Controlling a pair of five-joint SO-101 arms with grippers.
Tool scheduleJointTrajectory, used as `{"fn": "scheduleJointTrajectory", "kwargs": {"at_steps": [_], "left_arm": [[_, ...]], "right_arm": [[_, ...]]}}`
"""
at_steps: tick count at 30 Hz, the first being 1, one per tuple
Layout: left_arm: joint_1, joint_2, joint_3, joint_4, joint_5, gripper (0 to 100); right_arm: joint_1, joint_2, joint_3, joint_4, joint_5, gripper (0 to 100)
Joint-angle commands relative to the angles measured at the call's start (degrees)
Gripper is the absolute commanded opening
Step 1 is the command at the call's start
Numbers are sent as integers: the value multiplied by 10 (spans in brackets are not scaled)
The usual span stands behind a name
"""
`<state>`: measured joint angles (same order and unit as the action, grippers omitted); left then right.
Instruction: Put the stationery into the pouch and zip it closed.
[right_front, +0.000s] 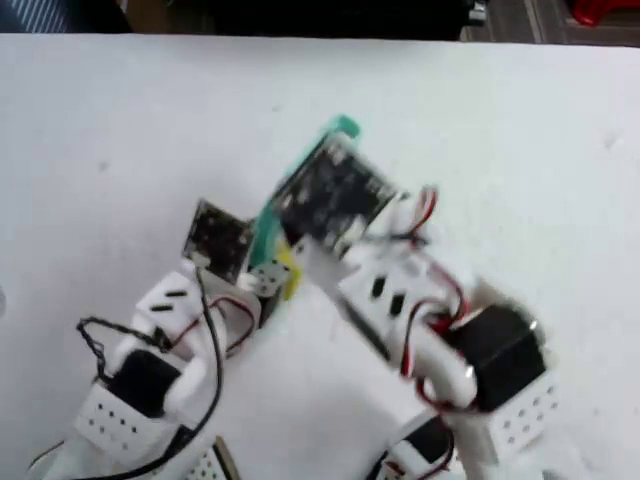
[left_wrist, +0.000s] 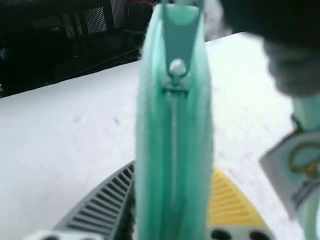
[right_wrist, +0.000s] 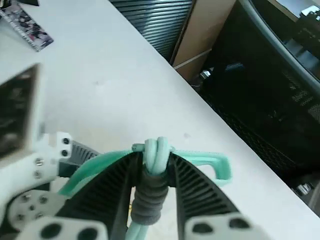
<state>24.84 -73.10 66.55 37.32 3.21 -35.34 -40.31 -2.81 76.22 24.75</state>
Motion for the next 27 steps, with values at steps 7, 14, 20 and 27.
{"fn": "scheduleJointTrajectory", "kwargs": {"at_steps": [7,14,20,27], "left_arm": [[1,-17,-40,4,3,35],[1,-17,-29,4,3,22],[2,-17,-20,7,-15,22],[2,-17,-5,5,-20,21]], "right_arm": [[29,89,-67,53,0,17],[-9,66,-69,42,0,17],[-2,107,-69,7,3,17],[109,133,-67,-65,0,17]]}}
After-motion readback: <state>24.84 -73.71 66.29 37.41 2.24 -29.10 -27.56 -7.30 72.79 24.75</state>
